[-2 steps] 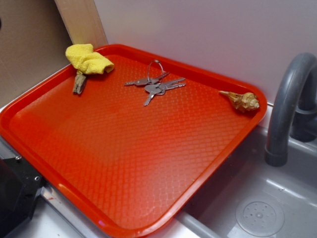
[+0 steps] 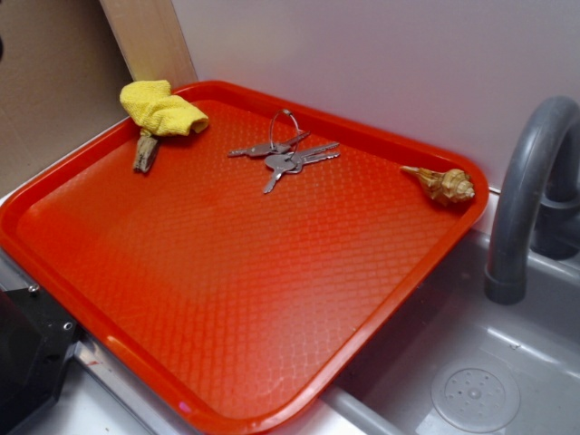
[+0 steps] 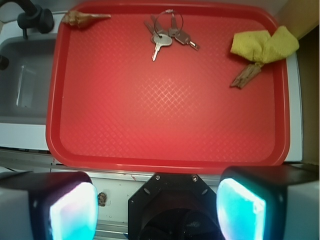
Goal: Grab the silver keys.
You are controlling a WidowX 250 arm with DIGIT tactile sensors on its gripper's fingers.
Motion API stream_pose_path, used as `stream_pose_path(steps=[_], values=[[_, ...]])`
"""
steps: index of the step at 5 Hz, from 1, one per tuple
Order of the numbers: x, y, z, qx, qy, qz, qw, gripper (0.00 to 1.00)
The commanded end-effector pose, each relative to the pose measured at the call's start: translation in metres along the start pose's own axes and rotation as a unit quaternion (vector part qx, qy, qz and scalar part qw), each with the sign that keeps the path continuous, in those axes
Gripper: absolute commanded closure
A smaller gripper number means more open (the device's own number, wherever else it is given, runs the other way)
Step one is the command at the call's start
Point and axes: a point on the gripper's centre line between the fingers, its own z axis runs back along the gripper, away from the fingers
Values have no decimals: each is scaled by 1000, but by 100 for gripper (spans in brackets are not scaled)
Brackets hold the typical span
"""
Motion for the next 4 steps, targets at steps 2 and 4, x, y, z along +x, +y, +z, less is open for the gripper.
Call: stream_pose_path(steps=[2, 4], values=[[104, 52, -58, 48, -53, 200, 977, 0], [129, 60, -77, 2, -106, 441, 891, 0]])
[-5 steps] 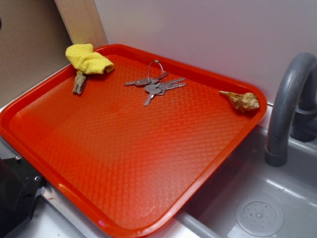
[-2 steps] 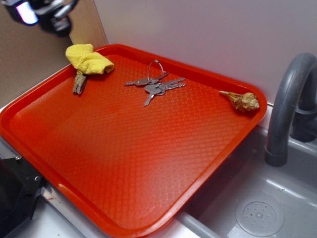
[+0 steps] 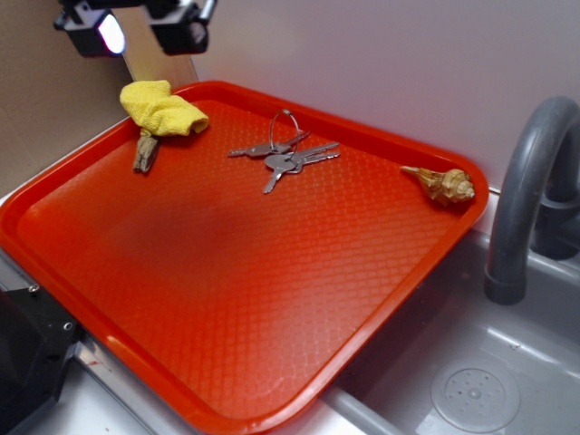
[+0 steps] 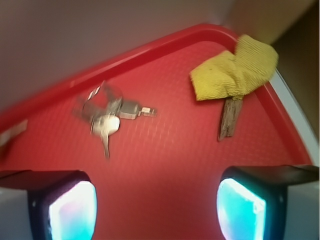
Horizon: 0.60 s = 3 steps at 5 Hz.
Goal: Grab the silver keys.
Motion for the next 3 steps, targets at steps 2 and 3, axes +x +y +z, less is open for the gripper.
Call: stream_pose_path(steps=[2, 3], values=[[32, -9, -31, -67, -50, 239, 967, 0], [40, -19, -56, -51, -36, 232, 971, 0]])
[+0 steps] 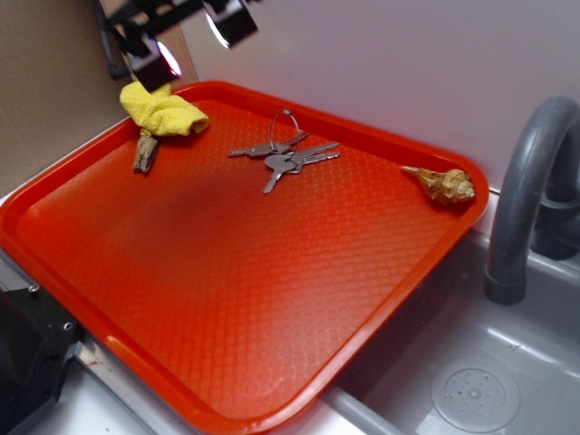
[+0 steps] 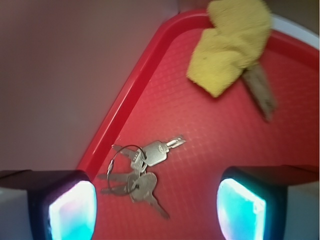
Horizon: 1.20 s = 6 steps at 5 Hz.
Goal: Grab the silver keys.
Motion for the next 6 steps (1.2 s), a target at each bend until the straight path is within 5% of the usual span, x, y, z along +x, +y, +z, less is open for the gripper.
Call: stream_pose_path(steps=[1, 6], values=[[14, -15, -27, 9, 3, -3, 1000, 0], [-12, -33, -59, 27, 42, -46, 998, 0]])
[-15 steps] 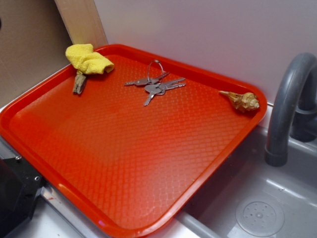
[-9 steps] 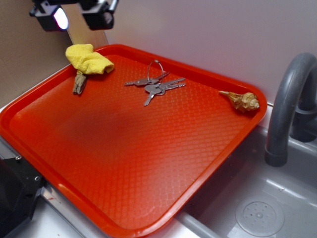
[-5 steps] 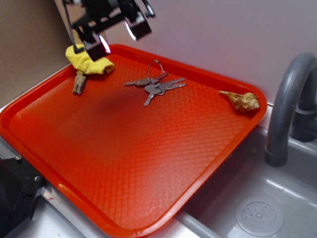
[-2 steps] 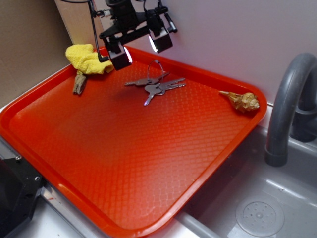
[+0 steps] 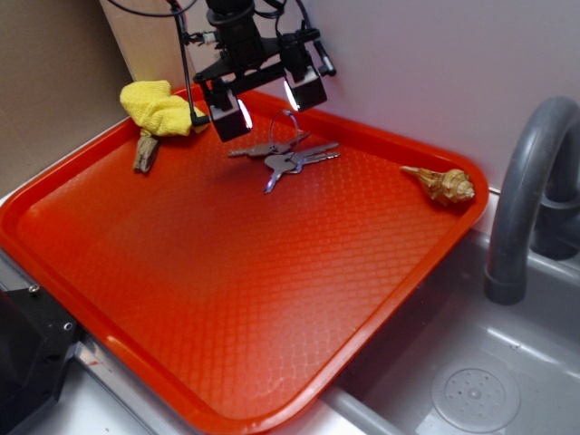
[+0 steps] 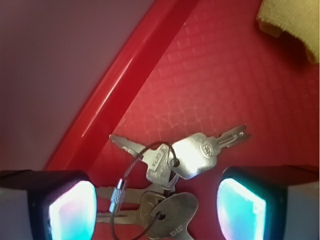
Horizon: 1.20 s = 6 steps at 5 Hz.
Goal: Grab the silver keys.
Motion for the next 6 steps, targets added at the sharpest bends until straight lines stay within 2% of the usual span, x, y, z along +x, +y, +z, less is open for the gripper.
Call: stream_pose_path(steps=[1, 2, 3, 4, 5, 6], values=[[5, -3, 8, -17, -13, -21, 1000, 0], [6, -5, 2, -9, -16, -33, 999, 0], [8, -6, -5, 3, -16, -38, 999, 27], [6, -6, -6, 4, -14, -50, 999, 100], [7, -5, 5, -17, 2, -84, 996, 100], [7, 2, 37, -31, 12, -177, 984, 100]])
